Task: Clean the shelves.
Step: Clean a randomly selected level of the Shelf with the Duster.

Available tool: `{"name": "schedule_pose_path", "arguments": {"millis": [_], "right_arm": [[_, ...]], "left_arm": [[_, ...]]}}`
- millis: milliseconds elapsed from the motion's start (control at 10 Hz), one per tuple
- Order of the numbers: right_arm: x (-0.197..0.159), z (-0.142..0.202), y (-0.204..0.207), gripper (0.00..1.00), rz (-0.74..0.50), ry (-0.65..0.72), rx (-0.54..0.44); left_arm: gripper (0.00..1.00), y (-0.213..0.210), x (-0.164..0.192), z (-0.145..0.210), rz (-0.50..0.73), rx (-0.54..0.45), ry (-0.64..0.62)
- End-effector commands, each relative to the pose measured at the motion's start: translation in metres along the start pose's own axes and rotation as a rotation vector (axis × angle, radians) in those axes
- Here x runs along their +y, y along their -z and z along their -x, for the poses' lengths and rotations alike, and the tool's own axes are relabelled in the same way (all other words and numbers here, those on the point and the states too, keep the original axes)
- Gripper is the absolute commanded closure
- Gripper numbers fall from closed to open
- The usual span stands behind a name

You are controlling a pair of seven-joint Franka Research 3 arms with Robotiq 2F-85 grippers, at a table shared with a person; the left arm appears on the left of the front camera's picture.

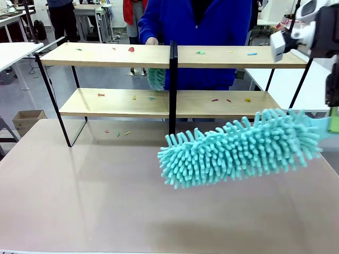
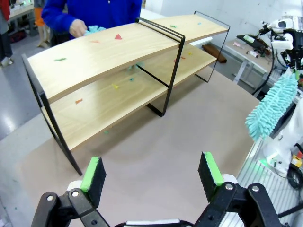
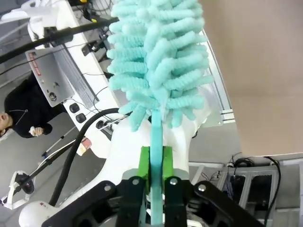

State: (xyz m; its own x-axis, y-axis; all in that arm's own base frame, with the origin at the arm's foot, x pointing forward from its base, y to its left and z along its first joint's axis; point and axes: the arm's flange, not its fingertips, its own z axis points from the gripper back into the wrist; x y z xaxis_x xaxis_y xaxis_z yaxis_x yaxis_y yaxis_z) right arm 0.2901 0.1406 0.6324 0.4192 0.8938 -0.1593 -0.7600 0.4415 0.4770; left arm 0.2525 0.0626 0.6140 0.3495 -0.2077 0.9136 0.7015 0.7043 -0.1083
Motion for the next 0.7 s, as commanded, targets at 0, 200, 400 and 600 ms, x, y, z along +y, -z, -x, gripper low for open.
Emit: {"name": "schedule_pose_path", "arguments": {"millis": [0,200,400,600], "right_arm": [[-0.007,-0.063,0.004,0.88,0.066,-0.013,0.053],[-0.025,-0.128,0.032,0.88,0.025,0.003,0.039],[-0.028,-0.161,0.076,0.88,0.013,0.037,0.07],[-0.044,-0.117,0.057,0.88,-0.025,0.098,-0.062]], "left_arm": [[0.0,0.0,0.0,0.0,0.001,0.003,-0.001],[0.0,0.0,0.0,0.0,0.001,0.003,-0.001],[0.0,0.0,0.0,0.0,0.001,0.003,-0.001],[0.0,0.0,0.0,0.0,0.001,0.003,-0.001]]}}
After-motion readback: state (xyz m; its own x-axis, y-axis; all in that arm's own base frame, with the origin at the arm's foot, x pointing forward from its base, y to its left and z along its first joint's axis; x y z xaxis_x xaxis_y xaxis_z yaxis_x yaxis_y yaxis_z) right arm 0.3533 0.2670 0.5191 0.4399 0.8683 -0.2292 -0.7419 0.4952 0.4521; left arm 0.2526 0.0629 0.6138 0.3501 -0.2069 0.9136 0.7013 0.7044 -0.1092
